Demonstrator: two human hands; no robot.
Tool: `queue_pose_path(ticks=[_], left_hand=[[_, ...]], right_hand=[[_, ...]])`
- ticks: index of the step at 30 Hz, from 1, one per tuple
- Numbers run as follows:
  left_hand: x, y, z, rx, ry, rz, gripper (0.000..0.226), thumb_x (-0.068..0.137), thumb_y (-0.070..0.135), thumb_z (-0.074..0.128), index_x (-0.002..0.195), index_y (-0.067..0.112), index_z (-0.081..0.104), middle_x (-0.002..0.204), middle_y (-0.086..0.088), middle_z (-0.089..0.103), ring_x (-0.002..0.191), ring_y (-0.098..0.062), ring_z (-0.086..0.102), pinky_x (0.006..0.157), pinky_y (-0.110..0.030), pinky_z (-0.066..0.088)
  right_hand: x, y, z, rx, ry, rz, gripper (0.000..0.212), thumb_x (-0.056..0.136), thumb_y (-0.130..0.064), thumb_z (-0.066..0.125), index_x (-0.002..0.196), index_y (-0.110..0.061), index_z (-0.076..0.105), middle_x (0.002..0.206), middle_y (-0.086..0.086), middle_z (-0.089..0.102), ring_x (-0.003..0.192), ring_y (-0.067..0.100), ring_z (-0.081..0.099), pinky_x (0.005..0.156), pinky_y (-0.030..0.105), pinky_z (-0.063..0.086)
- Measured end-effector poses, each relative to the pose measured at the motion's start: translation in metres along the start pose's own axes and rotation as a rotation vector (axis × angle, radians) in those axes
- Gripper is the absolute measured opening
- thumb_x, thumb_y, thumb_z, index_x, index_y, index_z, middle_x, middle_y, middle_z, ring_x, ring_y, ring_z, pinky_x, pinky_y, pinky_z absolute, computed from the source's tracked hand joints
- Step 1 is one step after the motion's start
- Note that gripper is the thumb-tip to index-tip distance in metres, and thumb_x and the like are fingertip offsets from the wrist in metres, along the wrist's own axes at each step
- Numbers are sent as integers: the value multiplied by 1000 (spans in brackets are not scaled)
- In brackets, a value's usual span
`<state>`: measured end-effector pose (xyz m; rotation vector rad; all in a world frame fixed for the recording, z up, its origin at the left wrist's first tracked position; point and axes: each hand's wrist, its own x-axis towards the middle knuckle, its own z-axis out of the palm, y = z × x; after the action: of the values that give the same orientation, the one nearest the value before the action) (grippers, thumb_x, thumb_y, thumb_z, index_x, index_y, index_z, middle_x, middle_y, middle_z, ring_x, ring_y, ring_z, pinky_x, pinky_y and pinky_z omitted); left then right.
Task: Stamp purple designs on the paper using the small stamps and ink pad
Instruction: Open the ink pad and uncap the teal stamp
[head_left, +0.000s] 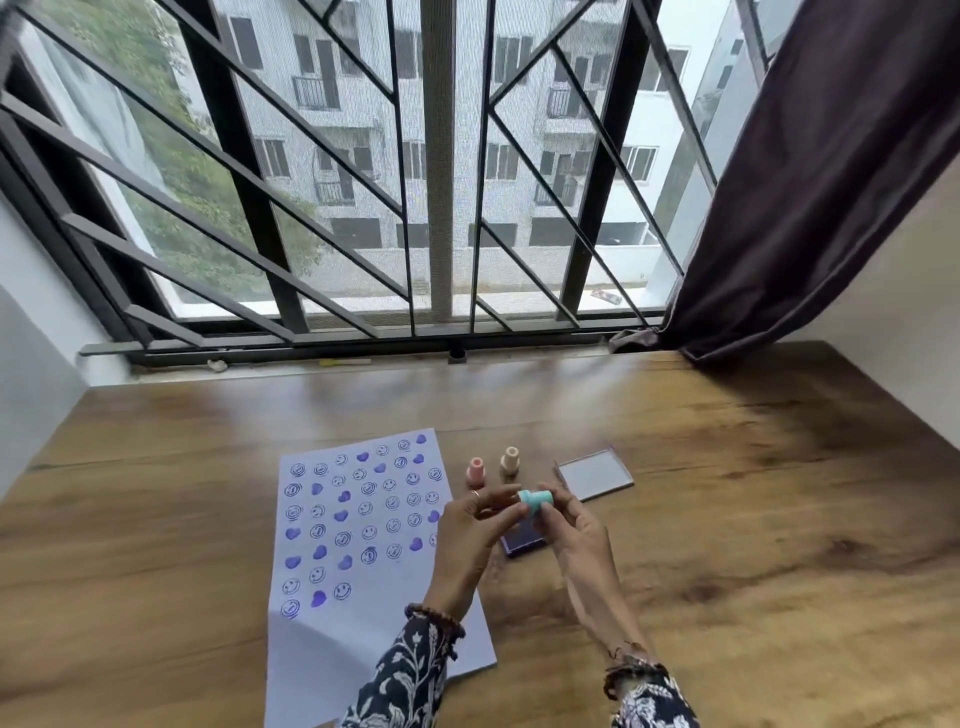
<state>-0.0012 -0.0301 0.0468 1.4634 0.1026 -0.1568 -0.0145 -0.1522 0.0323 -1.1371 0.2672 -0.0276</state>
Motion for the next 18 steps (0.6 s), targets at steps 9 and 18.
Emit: queue_pose_path(ticks=[9, 18], left_hand=[[4, -13, -26, 396, 84, 152, 25, 72, 1, 72, 96, 9, 70, 84, -7, 71, 73, -7, 66, 70, -13, 51], [3, -39, -36, 945, -53, 128, 45, 82, 21, 60, 126, 19, 51, 115, -9, 60, 115, -26, 48, 95, -41, 41]], right_hand=[[0, -3, 1, 433, 160, 209, 24, 96, -9, 41, 89, -4, 63, 64, 4, 62, 51, 8, 61, 49, 15, 55], [1, 6, -10, 317, 196, 222, 18, 93, -2, 45, 93, -7, 62, 75, 6, 69, 61, 8, 65, 52, 14, 56]])
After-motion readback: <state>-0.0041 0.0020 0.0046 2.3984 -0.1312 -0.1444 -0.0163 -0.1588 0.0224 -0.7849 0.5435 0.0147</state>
